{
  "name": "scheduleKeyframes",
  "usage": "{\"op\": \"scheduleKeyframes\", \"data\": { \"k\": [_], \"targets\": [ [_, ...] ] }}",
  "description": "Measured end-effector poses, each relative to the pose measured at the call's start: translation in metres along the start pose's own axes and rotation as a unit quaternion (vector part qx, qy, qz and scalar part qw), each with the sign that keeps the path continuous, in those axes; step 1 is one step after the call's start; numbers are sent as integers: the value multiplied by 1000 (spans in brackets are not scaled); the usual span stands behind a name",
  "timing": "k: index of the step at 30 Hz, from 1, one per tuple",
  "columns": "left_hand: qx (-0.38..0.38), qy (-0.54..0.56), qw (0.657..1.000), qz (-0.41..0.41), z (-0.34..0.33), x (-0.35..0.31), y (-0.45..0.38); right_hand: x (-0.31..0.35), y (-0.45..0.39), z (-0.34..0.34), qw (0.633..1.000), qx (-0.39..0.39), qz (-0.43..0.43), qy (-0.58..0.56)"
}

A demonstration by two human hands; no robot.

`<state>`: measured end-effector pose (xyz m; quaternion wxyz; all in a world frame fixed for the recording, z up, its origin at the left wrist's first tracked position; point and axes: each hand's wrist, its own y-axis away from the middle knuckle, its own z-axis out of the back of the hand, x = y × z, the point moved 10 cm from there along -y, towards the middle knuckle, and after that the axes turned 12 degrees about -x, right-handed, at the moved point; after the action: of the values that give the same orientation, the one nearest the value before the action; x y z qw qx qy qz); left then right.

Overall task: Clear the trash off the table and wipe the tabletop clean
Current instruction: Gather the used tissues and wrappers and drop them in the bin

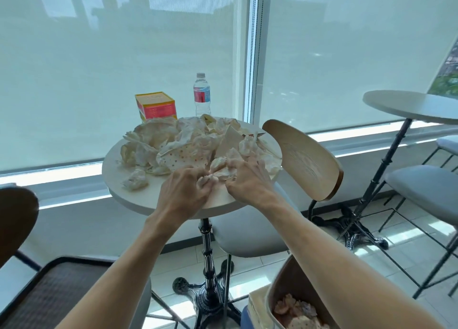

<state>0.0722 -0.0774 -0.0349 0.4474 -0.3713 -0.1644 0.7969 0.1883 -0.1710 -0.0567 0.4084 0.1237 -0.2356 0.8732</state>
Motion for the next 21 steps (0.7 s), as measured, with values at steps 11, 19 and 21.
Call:
{"op": "scheduleKeyframes", "data": {
  "k": [11, 19, 21],
  "targets": [
    [-64, 89, 994, -1, 23, -3, 9, -17, 2, 30, 971, -119, -41, -202],
    [-71, 113, 991, 7, 27, -35, 30, -58, 22, 60, 918, -150, -93, -355],
    [-78, 120, 990, 8, 26, -45, 37, -76, 31, 62, 914, -151, -108, -361]
  ]
}}
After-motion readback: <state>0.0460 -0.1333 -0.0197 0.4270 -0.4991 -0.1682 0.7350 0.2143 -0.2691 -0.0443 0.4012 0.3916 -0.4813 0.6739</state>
